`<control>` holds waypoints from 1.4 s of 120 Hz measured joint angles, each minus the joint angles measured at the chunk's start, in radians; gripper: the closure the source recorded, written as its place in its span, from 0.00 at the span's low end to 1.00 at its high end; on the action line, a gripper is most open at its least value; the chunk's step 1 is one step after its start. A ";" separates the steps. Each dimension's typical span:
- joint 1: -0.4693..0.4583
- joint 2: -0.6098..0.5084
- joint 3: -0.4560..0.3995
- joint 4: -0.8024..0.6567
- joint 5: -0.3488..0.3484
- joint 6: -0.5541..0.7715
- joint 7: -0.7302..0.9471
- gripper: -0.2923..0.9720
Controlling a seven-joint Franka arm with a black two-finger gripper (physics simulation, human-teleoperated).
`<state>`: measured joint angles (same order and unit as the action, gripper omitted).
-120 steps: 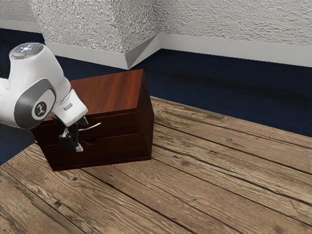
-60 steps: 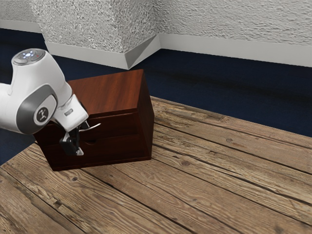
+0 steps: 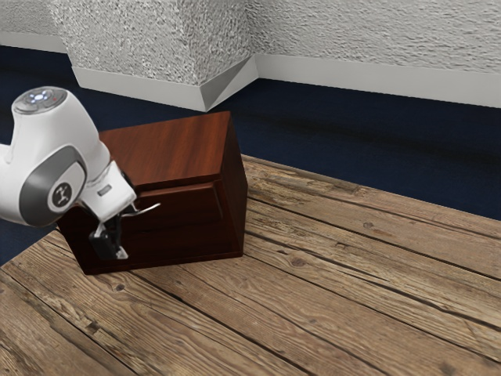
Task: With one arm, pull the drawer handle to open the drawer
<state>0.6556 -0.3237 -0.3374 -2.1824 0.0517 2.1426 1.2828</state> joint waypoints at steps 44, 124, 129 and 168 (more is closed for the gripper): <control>0.001 -0.046 0.000 -0.029 -0.032 -0.026 -0.014 0.24; 0.005 -0.142 0.000 -0.100 -0.130 -0.067 -0.062 0.26; 0.005 -0.148 0.000 -0.104 -0.134 -0.070 -0.064 0.26; 0.004 -0.191 0.000 -0.127 -0.170 -0.098 -0.074 0.25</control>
<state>0.6595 -0.5151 -0.3375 -2.3093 -0.1183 2.0449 1.2085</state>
